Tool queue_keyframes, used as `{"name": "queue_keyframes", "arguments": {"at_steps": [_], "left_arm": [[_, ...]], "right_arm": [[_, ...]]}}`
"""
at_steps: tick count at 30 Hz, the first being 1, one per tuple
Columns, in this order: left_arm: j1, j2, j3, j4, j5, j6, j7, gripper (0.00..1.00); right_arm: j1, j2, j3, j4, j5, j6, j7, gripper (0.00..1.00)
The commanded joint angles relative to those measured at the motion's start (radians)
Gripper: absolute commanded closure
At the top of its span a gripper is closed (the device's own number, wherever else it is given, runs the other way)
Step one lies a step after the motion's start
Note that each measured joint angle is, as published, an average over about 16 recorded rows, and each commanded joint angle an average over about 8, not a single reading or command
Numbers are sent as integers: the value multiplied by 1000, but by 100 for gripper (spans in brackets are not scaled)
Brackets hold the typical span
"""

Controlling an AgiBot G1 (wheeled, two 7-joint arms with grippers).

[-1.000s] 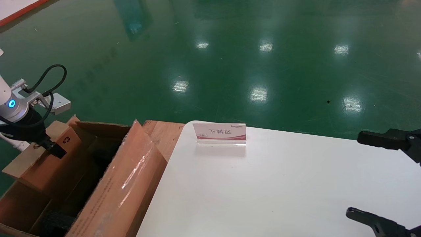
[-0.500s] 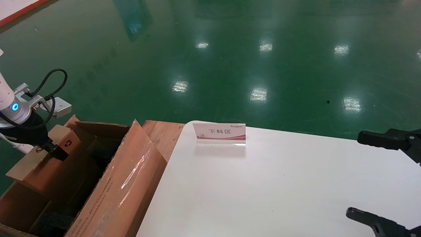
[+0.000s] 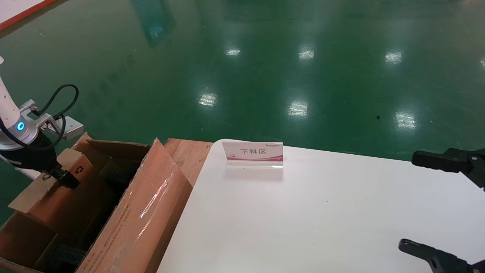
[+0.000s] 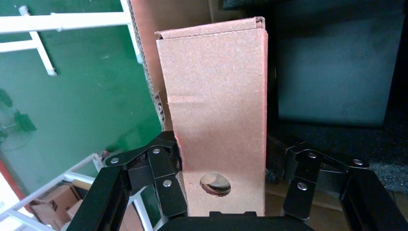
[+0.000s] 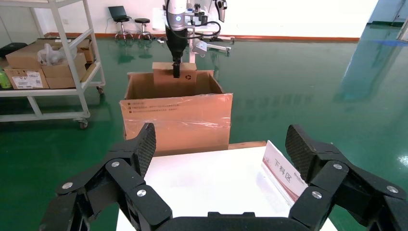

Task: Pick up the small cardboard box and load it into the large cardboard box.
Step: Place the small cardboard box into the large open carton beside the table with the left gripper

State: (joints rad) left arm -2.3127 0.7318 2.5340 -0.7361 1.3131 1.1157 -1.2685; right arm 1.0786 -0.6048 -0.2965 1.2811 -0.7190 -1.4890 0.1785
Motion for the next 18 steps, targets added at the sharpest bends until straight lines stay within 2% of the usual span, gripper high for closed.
{"name": "queue_keyframes", "arguments": {"at_steps": [1, 3, 4, 18], "left_arm": [[5, 2, -2, 8, -4, 2, 5, 19], [7, 2, -2, 10, -6, 3, 5, 2], [7, 2, -2, 9, -6, 3, 5, 0], [2, 1, 0, 1, -1, 2, 2, 0]], "right_arm": [[0, 0, 0, 0, 0, 0, 0, 0], [0, 0, 0, 0, 0, 0, 0, 0], [0, 0, 0, 0, 0, 0, 0, 0], [0, 0, 0, 0, 0, 0, 0, 0]]}}
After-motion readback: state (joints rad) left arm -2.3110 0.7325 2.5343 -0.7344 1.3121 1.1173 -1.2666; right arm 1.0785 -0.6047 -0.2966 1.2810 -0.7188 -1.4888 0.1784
